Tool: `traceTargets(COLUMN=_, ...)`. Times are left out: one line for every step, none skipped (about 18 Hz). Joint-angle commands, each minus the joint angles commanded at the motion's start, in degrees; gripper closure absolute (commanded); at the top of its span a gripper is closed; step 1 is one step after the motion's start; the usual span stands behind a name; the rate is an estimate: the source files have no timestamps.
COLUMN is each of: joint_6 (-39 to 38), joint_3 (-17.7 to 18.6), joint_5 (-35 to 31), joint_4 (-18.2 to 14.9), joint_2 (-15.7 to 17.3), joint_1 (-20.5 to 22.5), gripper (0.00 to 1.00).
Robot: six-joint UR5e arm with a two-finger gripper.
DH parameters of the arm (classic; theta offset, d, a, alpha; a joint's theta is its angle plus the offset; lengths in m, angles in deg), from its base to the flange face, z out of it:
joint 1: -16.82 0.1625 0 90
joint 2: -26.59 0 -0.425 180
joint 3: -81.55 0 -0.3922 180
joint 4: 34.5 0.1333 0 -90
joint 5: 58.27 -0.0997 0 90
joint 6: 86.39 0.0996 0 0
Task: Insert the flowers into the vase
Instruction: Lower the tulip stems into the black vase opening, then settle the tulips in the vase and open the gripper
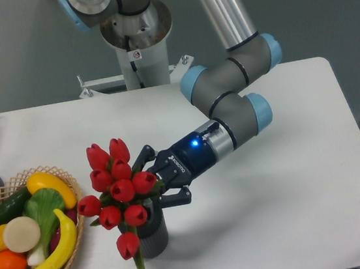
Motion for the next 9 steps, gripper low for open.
traceTargets(joint_6=0.09, joint_3=0.17, joint_5=-0.09, joint_4=0.0, joint_2=-0.26, joint_1=0.09, gripper=0.66)
traceTargets(joint_6=0.09, joint_3=0.18, joint_5=-0.09, joint_4=0.0, joint_2=-0.35, joint_1=0.18, gripper=0.66)
traceTargets(joint_6=0.09, joint_3=0.26, joint_5=-0.09, joint_4=0.0, joint_2=-0.44, joint_1=0.18, gripper=0.65)
traceTargets(joint_6=0.0, joint_3=0.35, joint_5=-0.09, joint_4=-0.09, joint_2=-0.53, joint_1=0.18, gripper=0.65)
traceTargets(joint_6=-0.09, joint_3=0.35, joint_5=-0.09, joint_4=-0.09, joint_2=-0.7, joint_1=0.27, gripper=0.65)
traceTargets(joint_6=-0.17, joint_3=0.35, joint_5=-0.09, joint_4=-0.09, joint_2=-0.79, joint_1=0.27, gripper=0.65)
traceTargets(joint_6=-0.26, joint_3=0.44, joint_5=-0.17, joint_4=-0.17, joint_2=-0.88, joint_1=0.18, gripper=0.64)
traceTargets(joint_6=-0.18, joint_3=0.44, joint_5=-0.35, joint_4=-0.18, joint_2=-0.97, joint_1=0.27, gripper=0.64)
traceTargets(joint_6=-0.18, joint_3=0.44, joint_5=-0.35, joint_4=-0.18, joint_2=-1.32, joint_1=0.27, gripper=0.64)
